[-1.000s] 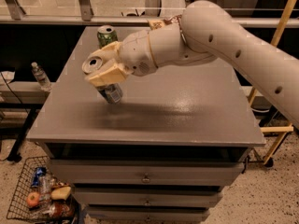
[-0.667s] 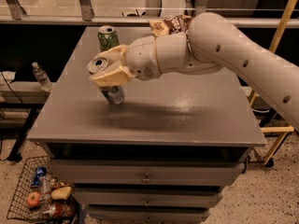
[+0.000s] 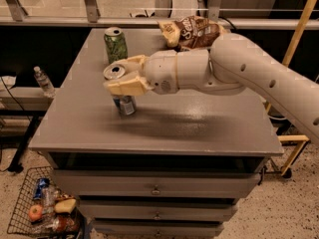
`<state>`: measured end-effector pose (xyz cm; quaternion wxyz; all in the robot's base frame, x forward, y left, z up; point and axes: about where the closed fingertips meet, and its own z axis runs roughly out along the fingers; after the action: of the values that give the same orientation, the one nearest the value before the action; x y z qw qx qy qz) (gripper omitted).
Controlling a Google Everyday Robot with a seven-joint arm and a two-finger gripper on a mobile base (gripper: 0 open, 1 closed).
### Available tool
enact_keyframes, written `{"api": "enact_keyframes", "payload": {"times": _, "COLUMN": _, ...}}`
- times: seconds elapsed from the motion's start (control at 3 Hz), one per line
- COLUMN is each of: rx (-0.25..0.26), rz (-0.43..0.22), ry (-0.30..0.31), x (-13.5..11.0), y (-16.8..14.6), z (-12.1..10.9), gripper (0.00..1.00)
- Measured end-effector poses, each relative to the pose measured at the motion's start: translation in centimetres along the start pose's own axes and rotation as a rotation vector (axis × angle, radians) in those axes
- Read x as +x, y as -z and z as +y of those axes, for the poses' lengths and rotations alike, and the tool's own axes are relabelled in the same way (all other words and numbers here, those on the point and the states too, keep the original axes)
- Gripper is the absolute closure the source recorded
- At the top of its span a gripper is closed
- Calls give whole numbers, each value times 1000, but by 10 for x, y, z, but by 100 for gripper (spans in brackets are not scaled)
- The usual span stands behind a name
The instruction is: Place redbull can upright
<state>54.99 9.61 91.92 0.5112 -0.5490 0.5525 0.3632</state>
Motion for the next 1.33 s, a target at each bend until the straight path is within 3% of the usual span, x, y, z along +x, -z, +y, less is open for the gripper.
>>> {"api": "enact_keyframes", "payload": {"times": 0.67, "rx": 10, "rz": -10, "ry": -14, "x": 3, "y": 3, "z": -1, "gripper": 100}}
{"api": "enact_keyframes", "payload": {"times": 1.33, "rx": 6, "rz": -10, "ry": -12, "x": 2, "y": 1, "z": 1, "gripper": 58}}
